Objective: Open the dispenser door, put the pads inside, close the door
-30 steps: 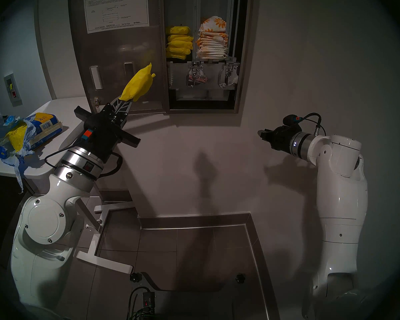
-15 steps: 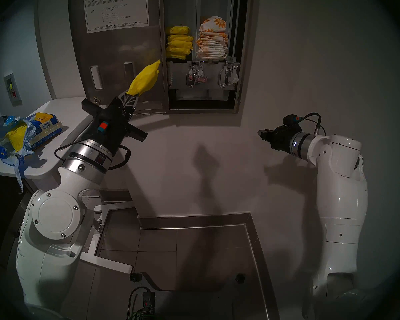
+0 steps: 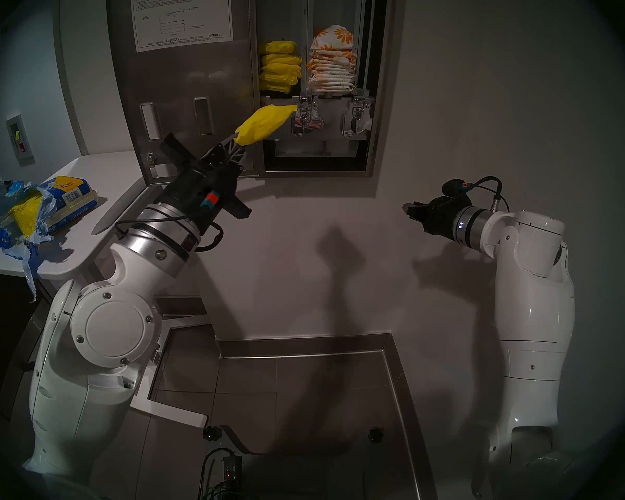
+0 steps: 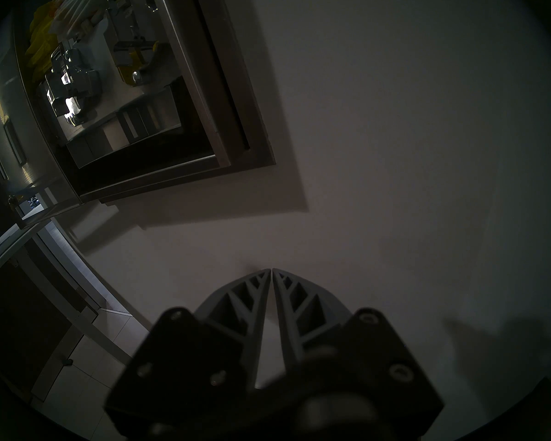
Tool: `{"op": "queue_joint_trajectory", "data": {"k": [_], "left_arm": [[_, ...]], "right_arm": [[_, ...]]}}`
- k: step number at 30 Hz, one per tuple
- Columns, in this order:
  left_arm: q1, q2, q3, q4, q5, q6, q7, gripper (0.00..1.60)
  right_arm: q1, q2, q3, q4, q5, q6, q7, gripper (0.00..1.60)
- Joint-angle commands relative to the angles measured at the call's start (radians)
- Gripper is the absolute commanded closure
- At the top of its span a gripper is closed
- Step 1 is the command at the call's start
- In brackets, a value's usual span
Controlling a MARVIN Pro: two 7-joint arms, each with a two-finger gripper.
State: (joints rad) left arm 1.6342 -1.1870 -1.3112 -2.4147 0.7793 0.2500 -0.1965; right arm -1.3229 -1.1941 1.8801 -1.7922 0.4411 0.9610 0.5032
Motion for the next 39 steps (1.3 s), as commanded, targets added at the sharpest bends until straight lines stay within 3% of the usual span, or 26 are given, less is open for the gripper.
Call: {"op": "queue_joint_trajectory", "data": {"k": [1,8,9,10,12,24,27,31,32,39], "left_arm": [[-0.105,-0.018,0.027,-0.029,0.114,0.068,-0.041,1.6],[-0.189,-0.069,0.08,-0.029,0.207,0.133,-0.104,1.6],[-0.164,-0.083,0.079,-0.029,0.225,0.135,-0.105,1.6],[-0.215,-0.098,0.101,-0.021,0.244,0.151,-0.122,1.6],[-0.181,-0.114,0.098,-0.029,0.256,0.147,-0.119,1.6],[-0.313,-0.235,0.186,0.047,0.359,0.193,-0.169,1.6],[-0.302,-0.255,0.191,0.052,0.384,0.196,-0.164,1.6],[-0.371,-0.307,0.194,0.1,0.414,0.21,-0.173,1.6],[-0.346,-0.31,0.188,0.093,0.422,0.207,-0.164,1.6],[-0.43,-0.38,0.171,0.152,0.472,0.215,-0.168,1.6]], "right_arm": [[0.026,0.006,0.002,-0.025,0.002,-0.003,0.001,1.08],[0.026,0.006,0.002,-0.024,0.002,-0.004,0.001,1.08],[0.026,0.006,0.002,-0.024,0.002,-0.004,0.001,1.08],[0.026,0.006,0.002,-0.024,0.002,-0.004,0.001,1.08],[0.025,0.006,0.002,-0.024,0.002,-0.004,0.002,1.08],[0.024,0.006,0.002,-0.021,0.003,-0.005,0.002,1.08],[0.024,0.006,0.002,-0.021,0.003,-0.005,0.002,1.08],[0.024,0.006,0.002,-0.02,0.003,-0.005,0.002,1.08],[0.024,0.006,0.002,-0.02,0.003,-0.005,0.002,1.08],[0.024,0.006,0.002,-0.019,0.004,-0.005,0.002,1.08]]}}
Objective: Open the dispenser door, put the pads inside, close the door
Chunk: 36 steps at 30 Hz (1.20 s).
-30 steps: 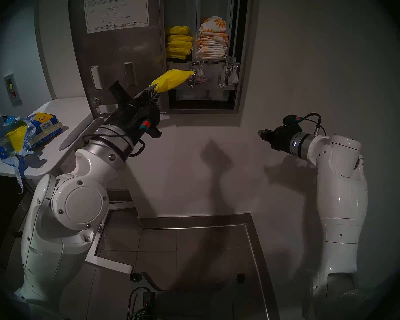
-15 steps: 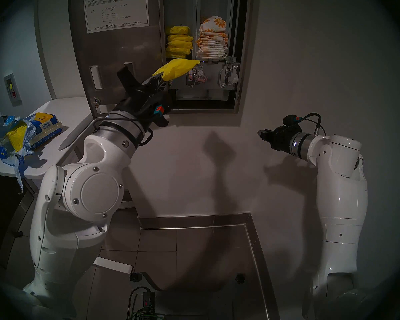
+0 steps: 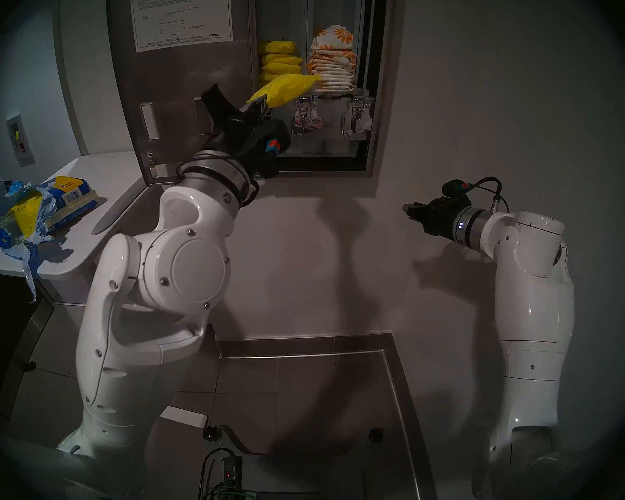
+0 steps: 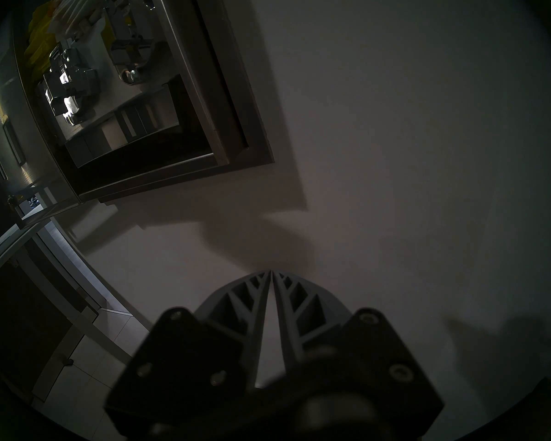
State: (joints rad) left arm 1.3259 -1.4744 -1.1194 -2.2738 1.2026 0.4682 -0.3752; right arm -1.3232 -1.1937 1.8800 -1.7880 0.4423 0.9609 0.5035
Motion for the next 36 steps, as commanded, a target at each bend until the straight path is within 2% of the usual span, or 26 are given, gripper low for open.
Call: {"op": "queue_joint_trajectory", "data": {"k": [1,14,21,22,23,36], "left_arm": [[-0.1,-0.101,-0.024,0.003,0.055,-0.008,0.016,1.6],[-0.21,-0.212,-0.058,0.072,0.131,-0.028,0.009,1.6],[-0.282,-0.287,-0.079,0.128,0.142,-0.051,-0.013,1.6],[-0.258,-0.287,-0.08,0.119,0.146,-0.059,-0.008,1.6],[-0.287,-0.309,-0.085,0.14,0.151,-0.059,-0.015,1.6],[-0.38,-0.417,-0.136,0.236,0.219,-0.099,-0.061,1.6]], "right_arm": [[0.024,0.006,0.002,-0.023,0.002,-0.005,0.002,1.08],[0.025,0.006,0.002,-0.021,0.003,-0.005,0.002,1.08],[0.026,0.007,0.002,-0.024,0.003,-0.005,0.002,1.08],[0.026,0.007,0.002,-0.024,0.003,-0.005,0.002,1.08],[0.026,0.007,0.002,-0.024,0.003,-0.005,0.002,1.08],[0.028,0.007,0.001,-0.027,0.003,-0.004,0.001,1.08]]}}
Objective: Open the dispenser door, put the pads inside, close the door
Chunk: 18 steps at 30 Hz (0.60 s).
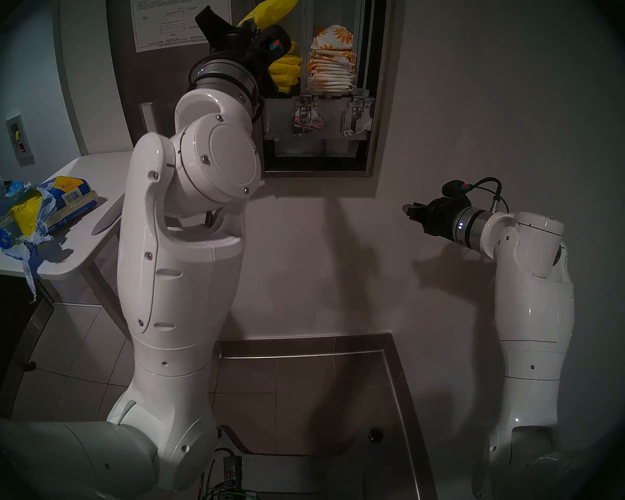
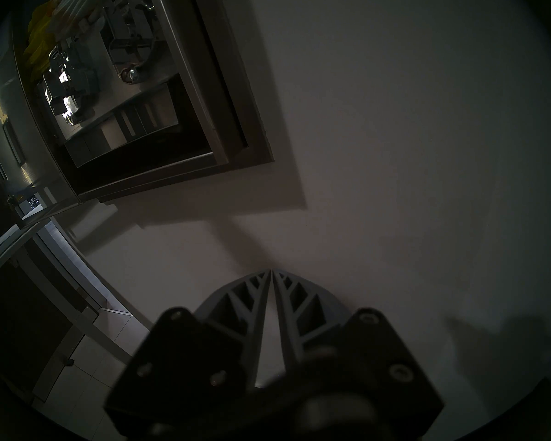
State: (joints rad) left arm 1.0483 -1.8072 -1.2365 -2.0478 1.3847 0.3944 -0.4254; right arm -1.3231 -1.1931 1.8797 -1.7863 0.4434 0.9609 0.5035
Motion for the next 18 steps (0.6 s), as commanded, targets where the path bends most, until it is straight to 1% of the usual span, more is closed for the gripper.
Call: {"op": "queue_joint_trajectory", "data": {"k": [1,2,3,4,5,9,10,18], "left_arm": [[-0.119,-0.09,-0.024,0.021,0.042,-0.027,-0.018,1.6],[-0.117,-0.098,-0.027,0.023,0.049,-0.031,-0.021,1.6],[-0.133,-0.102,-0.032,0.034,0.054,-0.032,-0.028,1.6],[-0.128,-0.111,-0.035,0.033,0.061,-0.037,-0.029,1.6],[-0.146,-0.111,-0.038,0.046,0.067,-0.041,-0.037,1.6],[-0.165,-0.128,-0.04,0.083,0.118,-0.054,-0.043,1.6],[-0.186,-0.127,-0.043,0.1,0.128,-0.054,-0.05,1.6],[-0.237,-0.14,-0.057,0.185,0.262,-0.065,-0.047,1.6]], "right_arm": [[0.027,0.007,0.002,-0.029,0.002,-0.004,0.001,1.08],[0.028,0.007,0.002,-0.029,0.002,-0.004,0.001,1.08],[0.028,0.007,0.002,-0.029,0.002,-0.003,0.001,1.08],[0.028,0.007,0.002,-0.029,0.002,-0.003,0.001,1.08],[0.028,0.007,0.002,-0.03,0.002,-0.003,0.001,1.08],[0.028,0.007,0.001,-0.031,0.002,-0.003,0.0,1.08],[0.028,0.007,0.001,-0.031,0.002,-0.002,0.0,1.08],[0.028,0.007,0.001,-0.031,0.002,-0.002,0.0,1.08]]}}
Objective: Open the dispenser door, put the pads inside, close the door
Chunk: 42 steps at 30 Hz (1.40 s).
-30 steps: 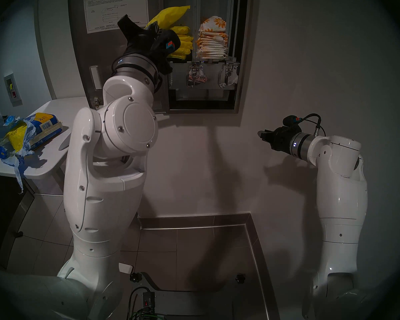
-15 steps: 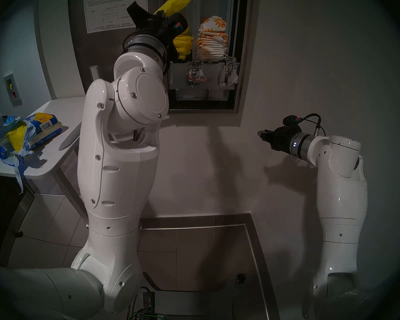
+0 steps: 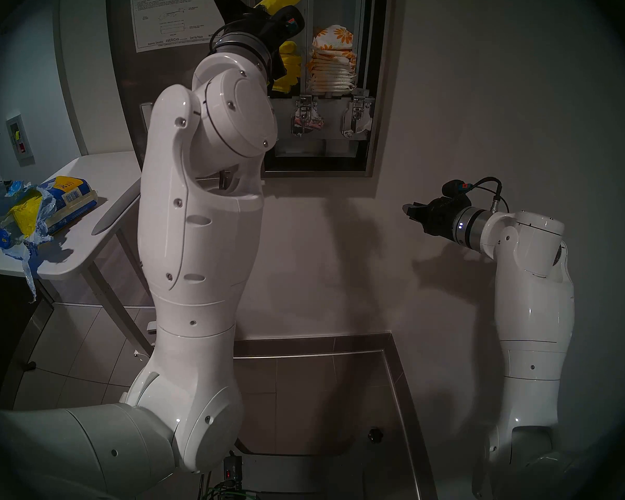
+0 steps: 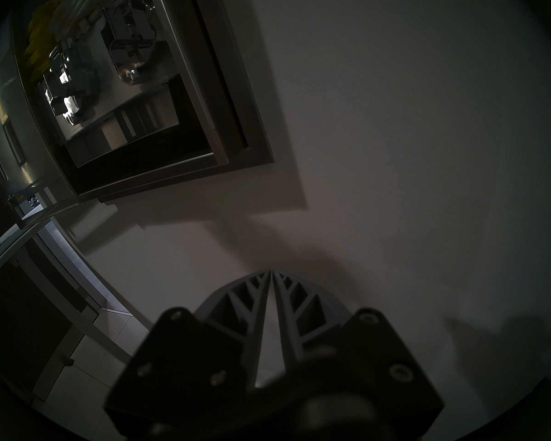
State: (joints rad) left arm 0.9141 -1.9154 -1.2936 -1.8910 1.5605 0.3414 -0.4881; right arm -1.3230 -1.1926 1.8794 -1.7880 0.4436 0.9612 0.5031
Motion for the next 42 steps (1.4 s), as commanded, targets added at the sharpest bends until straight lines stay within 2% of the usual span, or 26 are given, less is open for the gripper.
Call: {"op": "queue_joint_trajectory", "data": {"k": [1,3,8,9,11,15,16,18,20,28,34,42], "left_arm": [[-0.106,-0.038,-0.003,0.037,0.104,-0.013,0.019,1.6],[-0.137,-0.04,-0.011,0.065,0.123,-0.01,0.011,1.6],[-0.145,-0.054,-0.023,0.086,0.174,-0.012,0.016,1.6],[-0.16,-0.048,-0.023,0.101,0.19,-0.01,0.014,1.6],[-0.186,-0.033,-0.018,0.15,0.274,-0.008,0.02,1.6],[-0.199,-0.044,-0.02,0.179,0.313,-0.002,0.021,1.6],[-0.223,-0.041,-0.02,0.202,0.32,0.007,0.013,1.6],[-0.209,-0.058,-0.02,0.203,0.352,0.006,0.017,1.6],[-0.234,-0.048,-0.007,0.242,0.395,0.025,0.009,1.6],[-0.29,-0.092,-0.011,0.357,0.501,0.112,-0.045,1.6],[-0.318,-0.092,-0.02,0.417,0.519,0.15,-0.062,1.6],[-0.367,-0.092,-0.007,0.498,0.494,0.199,-0.076,1.6]], "right_arm": [[0.028,0.007,0.002,-0.03,0.002,-0.002,0.0,1.08],[0.028,0.007,0.002,-0.03,0.002,-0.002,0.0,1.08],[0.028,0.007,0.002,-0.031,0.002,-0.002,0.0,1.08],[0.028,0.007,0.002,-0.031,0.002,-0.001,0.0,1.08],[0.028,0.007,0.002,-0.031,0.002,-0.001,-0.001,1.08],[0.028,0.007,0.002,-0.032,0.002,-0.001,-0.001,1.08],[0.028,0.007,0.002,-0.032,0.002,-0.001,-0.001,1.08],[0.028,0.007,0.002,-0.032,0.002,-0.001,-0.001,1.08],[0.028,0.007,0.002,-0.032,0.002,-0.001,-0.001,1.08],[0.028,0.007,0.002,-0.033,0.002,-0.001,-0.002,1.08],[0.028,0.007,0.001,-0.033,0.002,-0.001,-0.002,1.08],[0.028,0.007,0.001,-0.032,0.002,-0.001,-0.002,1.08]]}}
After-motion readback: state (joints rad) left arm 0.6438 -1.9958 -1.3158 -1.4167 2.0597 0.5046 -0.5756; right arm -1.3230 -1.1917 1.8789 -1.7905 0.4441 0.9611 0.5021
